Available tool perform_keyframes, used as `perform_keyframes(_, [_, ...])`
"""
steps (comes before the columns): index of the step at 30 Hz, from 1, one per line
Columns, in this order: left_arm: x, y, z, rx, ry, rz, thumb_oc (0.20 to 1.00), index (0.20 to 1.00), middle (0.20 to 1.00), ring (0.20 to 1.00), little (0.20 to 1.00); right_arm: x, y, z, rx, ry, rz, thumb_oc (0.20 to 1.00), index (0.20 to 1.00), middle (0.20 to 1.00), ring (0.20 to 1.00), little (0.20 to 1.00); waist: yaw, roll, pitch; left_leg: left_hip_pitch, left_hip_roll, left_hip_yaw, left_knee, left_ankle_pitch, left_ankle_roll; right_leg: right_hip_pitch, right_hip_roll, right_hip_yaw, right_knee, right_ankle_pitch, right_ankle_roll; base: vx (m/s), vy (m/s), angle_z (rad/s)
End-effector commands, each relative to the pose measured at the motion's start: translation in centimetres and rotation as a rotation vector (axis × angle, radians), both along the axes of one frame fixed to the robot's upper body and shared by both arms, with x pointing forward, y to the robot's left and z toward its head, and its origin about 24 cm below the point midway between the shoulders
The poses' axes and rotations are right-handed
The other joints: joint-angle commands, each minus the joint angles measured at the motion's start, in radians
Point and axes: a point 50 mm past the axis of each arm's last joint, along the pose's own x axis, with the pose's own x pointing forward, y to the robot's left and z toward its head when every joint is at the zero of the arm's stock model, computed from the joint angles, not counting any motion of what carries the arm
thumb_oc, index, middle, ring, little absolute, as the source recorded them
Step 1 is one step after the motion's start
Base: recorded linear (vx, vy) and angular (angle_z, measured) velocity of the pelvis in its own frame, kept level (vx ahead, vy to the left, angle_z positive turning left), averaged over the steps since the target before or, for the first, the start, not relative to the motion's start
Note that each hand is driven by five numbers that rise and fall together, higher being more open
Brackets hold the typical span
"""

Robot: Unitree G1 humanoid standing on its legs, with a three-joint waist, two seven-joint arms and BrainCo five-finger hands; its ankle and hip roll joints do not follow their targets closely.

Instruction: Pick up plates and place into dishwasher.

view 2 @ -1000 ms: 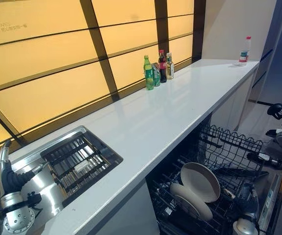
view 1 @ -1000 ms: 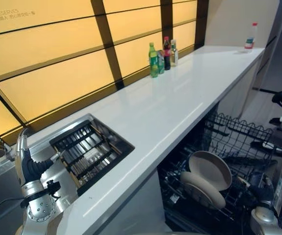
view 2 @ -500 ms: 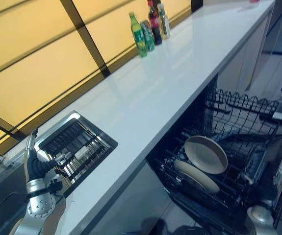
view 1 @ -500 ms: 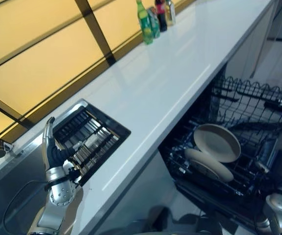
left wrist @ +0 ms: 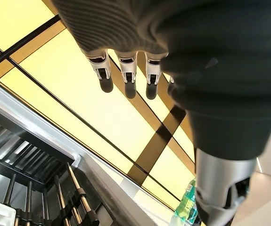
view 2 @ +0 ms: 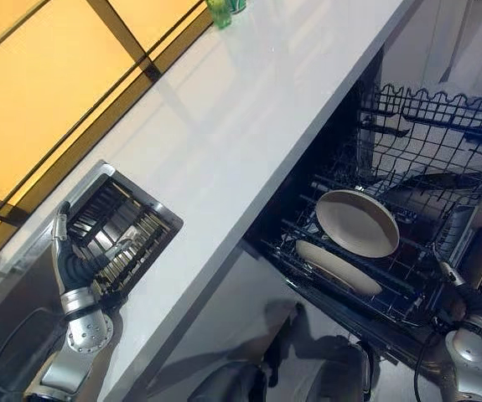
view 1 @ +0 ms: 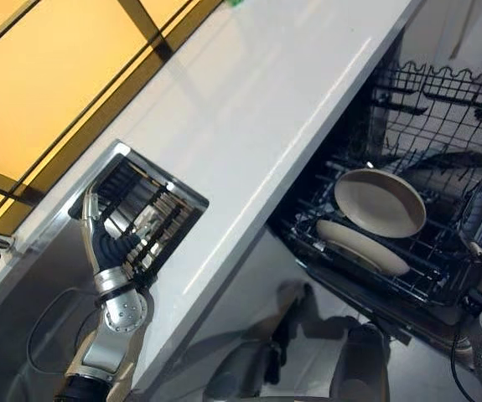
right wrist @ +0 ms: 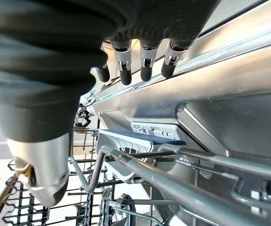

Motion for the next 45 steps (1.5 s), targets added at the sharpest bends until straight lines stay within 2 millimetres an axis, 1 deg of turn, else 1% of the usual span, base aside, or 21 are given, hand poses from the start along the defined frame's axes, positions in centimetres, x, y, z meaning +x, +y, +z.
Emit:
perform_keyframes(1, [0.1, -0.2, 2.2, -0.002, -0.137, 0.003, 1.0, 1.0, 1.0, 1.0, 1.0, 5.0, 4.8, 1.8, 0.022, -0.142, 0.328, 1.0, 1.0, 1.0, 1.0, 1.0, 0.019, 0.003, 0.061, -0.051, -0.04, 0.094, 0.121, -0.043, 0.016, 0.08, 0.012, -0.014, -0.152, 0.12, 0.004, 0.0, 0.1, -0.07])
perform_keyframes(4, [0.1, -0.4, 2.2, -0.01, -0.154, 0.011, 1.0, 1.0, 1.0, 1.0, 1.0, 5.8, 6.3, 1.8, 0.046, -0.169, 0.366, 1.0, 1.0, 1.0, 1.0, 1.0, 0.024, 0.01, 0.075, -0.052, -0.042, 0.098, 0.114, -0.036, 0.022, 0.092, 0.007, -0.011, -0.176, 0.13, 0.007, 0.0, 0.095, -0.08])
perform_keyframes(6, [0.1, -0.5, 2.4, -0.016, -0.167, 0.015, 1.0, 1.0, 1.0, 1.0, 1.0, 6.5, 7.3, 2.1, 0.056, -0.192, 0.394, 1.0, 1.0, 1.0, 1.0, 1.0, 0.029, 0.015, 0.085, -0.06, -0.043, 0.099, 0.108, -0.03, 0.027, 0.094, 0.004, -0.01, -0.191, 0.137, 0.007, -0.04, 0.083, -0.05])
perform_keyframes(10, [0.5, -0.8, 2.8, -0.026, -0.194, 0.026, 1.0, 1.0, 1.0, 1.0, 1.0, 8.4, 9.4, 3.5, 0.047, -0.218, 0.46, 1.0, 1.0, 1.0, 1.0, 1.0, 0.04, 0.027, 0.107, -0.087, -0.044, 0.102, 0.107, -0.019, 0.031, 0.081, 0.0, -0.01, -0.205, 0.146, 0.002, -0.08, 0.073, -0.05])
perform_keyframes(15, [1.0, -0.8, 3.1, -0.043, -0.216, 0.043, 1.0, 1.0, 1.0, 1.0, 1.0, 10.7, 13.0, 5.1, 0.008, -0.232, 0.528, 1.0, 1.0, 1.0, 1.0, 1.0, 0.058, 0.035, 0.126, -0.123, -0.046, 0.104, 0.119, -0.007, 0.033, 0.048, -0.001, -0.012, -0.192, 0.152, -0.009, -0.06, 0.066, -0.14])
perform_keyframes(16, [1.0, -0.8, 3.1, -0.044, -0.218, 0.044, 1.0, 1.0, 1.0, 1.0, 1.0, 10.9, 13.4, 5.2, 0.006, -0.233, 0.536, 1.0, 1.0, 1.0, 1.0, 1.0, 0.06, 0.035, 0.126, -0.125, -0.046, 0.104, 0.12, -0.006, 0.034, 0.045, -0.001, -0.012, -0.189, 0.152, -0.01, -0.01, 0.072, -0.17])
perform_keyframes(17, [1.1, -0.7, 3.2, -0.048, -0.22, 0.047, 1.0, 1.0, 1.0, 1.0, 1.0, 11.1, 14.2, 5.3, -0.001, -0.231, 0.556, 1.0, 1.0, 1.0, 1.0, 1.0, 0.065, 0.034, 0.126, -0.126, -0.047, 0.104, 0.12, -0.003, 0.035, 0.042, -0.002, -0.014, -0.187, 0.155, -0.013, 0.01, 0.074, -0.15])
perform_keyframes(21, [1.0, -0.8, 3.1, -0.062, -0.215, 0.047, 1.0, 1.0, 1.0, 1.0, 1.0, 11.3, 15.9, 4.7, 0.01, -0.199, 0.619, 1.0, 1.0, 1.0, 1.0, 1.0, 0.075, 0.033, 0.12, -0.122, -0.051, 0.104, 0.12, 0.004, 0.039, 0.037, -0.008, -0.021, -0.174, 0.157, -0.015, 0.03, 0.086, -0.08])
perform_keyframes(26, [0.7, -1.0, 2.4, -0.076, -0.191, 0.043, 1.0, 1.0, 1.0, 1.0, 1.0, 10.8, 18.4, 3.4, -0.027, -0.122, 0.72, 1.0, 1.0, 1.0, 1.0, 1.0, 0.09, 0.03, 0.104, -0.115, -0.055, 0.099, 0.114, 0.01, 0.041, 0.036, -0.014, -0.032, -0.162, 0.156, -0.018, 0.03, 0.062, -0.03])
perform_keyframes(29, [0.4, -1.0, 2.0, -0.073, -0.178, 0.042, 1.0, 1.0, 1.0, 1.0, 1.0, 10.5, 19.6, 3.1, -0.039, -0.109, 0.729, 1.0, 1.0, 1.0, 1.0, 1.0, 0.106, 0.022, 0.096, -0.105, -0.057, 0.091, 0.111, 0.012, 0.041, 0.046, -0.016, -0.045, -0.157, 0.154, -0.019, 0.03, 0.01, 0.01])
perform_keyframes(32, [0.1, -0.9, 1.8, -0.069, -0.173, 0.039, 1.0, 1.0, 1.0, 1.0, 1.0, 10.5, 19.7, 2.9, -0.028, -0.105, 0.729, 1.0, 1.0, 1.0, 1.0, 1.0, 0.119, 0.022, 0.09, -0.095, -0.061, 0.081, 0.105, 0.015, 0.041, 0.056, -0.021, -0.061, -0.155, 0.151, -0.018, 0.02, 0.013, 0.02])
perform_keyframes(38, [-0.3, -0.6, 1.5, -0.063, -0.162, 0.019, 1.0, 1.0, 1.0, 1.0, 1.0, 10.7, 20.0, 2.9, -0.083, -0.085, 0.733, 1.0, 1.0, 1.0, 1.0, 1.0, 0.141, 0.022, 0.082, -0.094, -0.063, 0.07, 0.106, 0.015, 0.041, 0.059, -0.03, -0.084, -0.14, 0.147, -0.017, 0.0, -0.005, 0.01])
perform_keyframes(40, [-0.5, -0.5, 1.5, -0.061, -0.162, 0.016, 1.0, 1.0, 1.0, 1.0, 1.0, 10.6, 20.0, 2.9, -0.142, -0.065, 0.712, 1.0, 1.0, 1.0, 1.0, 1.0, 0.145, 0.02, 0.079, -0.089, -0.063, 0.068, 0.104, 0.015, 0.04, 0.063, -0.031, -0.088, -0.141, 0.148, -0.016, 0.0, -0.011, 0.02])
perform_keyframes(42, [-0.6, -0.5, 1.5, -0.059, -0.168, 0.015, 1.0, 1.0, 1.0, 1.0, 1.0, 10.6, 19.7, 2.9, -0.202, -0.037, 0.653, 1.0, 1.0, 1.0, 1.0, 1.0, 0.146, 0.018, 0.077, -0.085, -0.063, 0.067, 0.102, 0.015, 0.04, 0.066, -0.03, -0.09, -0.143, 0.148, -0.016, 0.01, -0.022, 0.09])
perform_keyframes(43, [-0.6, -0.6, 1.6, -0.057, -0.169, 0.014, 1.0, 1.0, 1.0, 1.0, 1.0, 10.6, 19.0, 2.8, -0.291, 0.001, 0.57, 1.0, 1.0, 1.0, 1.0, 1.0, 0.144, 0.014, 0.079, -0.078, -0.065, 0.067, 0.104, 0.009, 0.041, 0.072, -0.033, -0.092, -0.137, 0.14, -0.015, 0.0, 0.0, 0.0])
perform_keyframes(45, [-0.7, -0.6, 1.6, -0.055, -0.17, 0.016, 1.0, 1.0, 1.0, 1.0, 1.0, 10.5, 17.4, 3.0, -0.382, 0.05, 0.424, 1.0, 1.0, 1.0, 1.0, 1.0, 0.145, 0.013, 0.076, -0.08, -0.061, 0.066, 0.105, 0.011, 0.042, 0.072, -0.03, -0.092, -0.143, 0.15, -0.015, 0.01, -0.013, -0.03])
